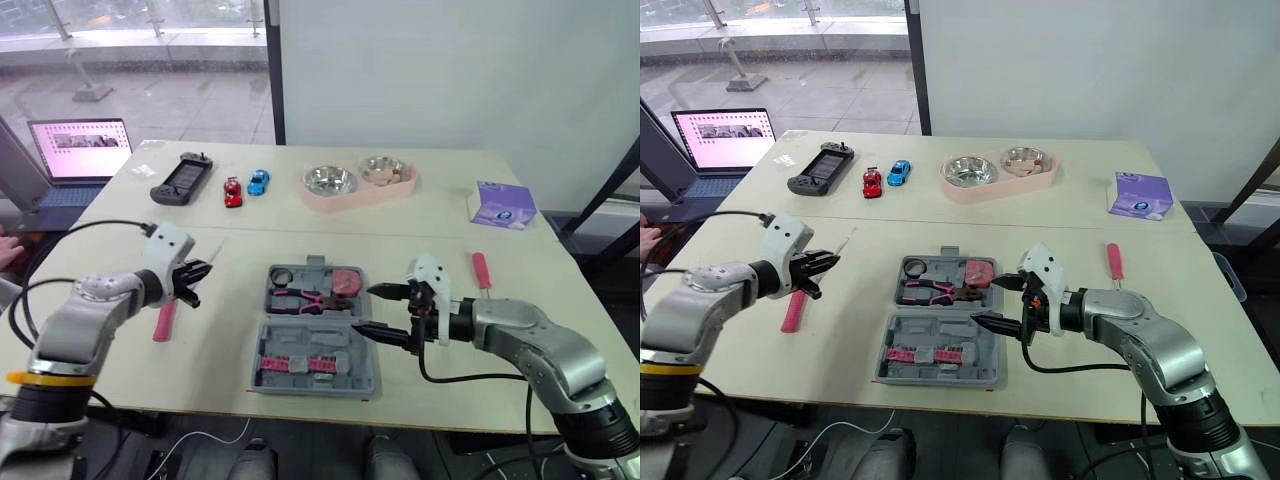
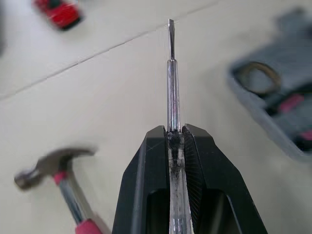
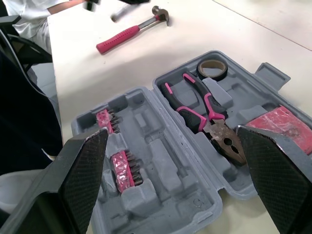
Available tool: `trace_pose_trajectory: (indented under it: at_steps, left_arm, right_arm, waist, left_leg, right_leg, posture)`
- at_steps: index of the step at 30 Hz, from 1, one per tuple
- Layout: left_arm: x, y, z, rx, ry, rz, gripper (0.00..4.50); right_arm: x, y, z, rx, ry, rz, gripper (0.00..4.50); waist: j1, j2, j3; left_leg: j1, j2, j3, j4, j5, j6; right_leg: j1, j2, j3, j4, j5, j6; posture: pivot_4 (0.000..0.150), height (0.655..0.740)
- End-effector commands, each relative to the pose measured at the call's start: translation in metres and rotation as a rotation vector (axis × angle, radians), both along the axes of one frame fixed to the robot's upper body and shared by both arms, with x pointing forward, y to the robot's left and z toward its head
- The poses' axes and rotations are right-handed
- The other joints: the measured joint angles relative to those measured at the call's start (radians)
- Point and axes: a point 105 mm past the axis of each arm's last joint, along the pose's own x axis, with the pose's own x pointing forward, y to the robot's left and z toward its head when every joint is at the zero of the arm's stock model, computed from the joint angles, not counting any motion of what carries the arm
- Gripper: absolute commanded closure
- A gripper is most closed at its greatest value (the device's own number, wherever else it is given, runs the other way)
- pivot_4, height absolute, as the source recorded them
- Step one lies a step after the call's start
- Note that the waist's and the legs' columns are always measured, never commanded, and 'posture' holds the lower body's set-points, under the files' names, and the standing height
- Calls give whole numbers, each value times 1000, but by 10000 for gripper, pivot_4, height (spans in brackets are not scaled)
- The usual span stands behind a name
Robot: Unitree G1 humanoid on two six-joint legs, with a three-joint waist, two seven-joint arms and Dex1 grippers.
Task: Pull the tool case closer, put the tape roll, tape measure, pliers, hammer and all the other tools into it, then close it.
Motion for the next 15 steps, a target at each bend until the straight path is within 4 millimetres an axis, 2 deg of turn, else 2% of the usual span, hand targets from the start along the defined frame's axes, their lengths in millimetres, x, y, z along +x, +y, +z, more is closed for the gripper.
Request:
trace_pose_trajectory:
  at_steps: [1, 5, 9, 12, 15]
  left_arm:
    - [-7, -24, 11, 2, 67, -198, 44692]
    - [-24, -61, 14, 50, 191, -486, 44692]
    - [-28, -82, 13, 111, 253, -636, 44692]
    - [-38, -89, 3, 205, 332, -753, 44692]
    - [-35, -93, -5, 257, 357, -767, 44692]
  right_arm:
    - [0, 1, 10, 9, -61, 3, 0]
    - [3, -5, 10, 6, -72, -26, 0]
    - [4, -7, 9, 2, -78, -39, 0]
    - [2, -7, 8, 6, -82, -53, 0]
    - [-2, -7, 5, -3, -78, -56, 0]
  waist:
    - [3, -1, 1]
    - [0, -3, 3]
    - [-2, -3, 3]
    - [-5, -3, 3]
    - [-2, -3, 3]
  left_leg:
    - [0, 0, 0, 0, 0, 0]
    - [-1, 0, 0, 0, 0, 0]
    - [-1, 0, 0, 0, 0, 0]
    - [-1, 0, 0, 0, 0, 0]
    - [-1, 0, 0, 0, 0, 0]
  right_leg:
    - [0, 0, 0, 0, 0, 0]
    - [0, 0, 0, -1, 0, 0]
    - [0, 0, 0, 0, 0, -1]
    - [0, 0, 0, 0, 0, 0]
    - [0, 0, 0, 0, 0, 0]
  posture:
    - [1500, 7400]
    - [1500, 7400]
    - [1500, 7400]
    - [1500, 7400]
    - [1500, 7400]
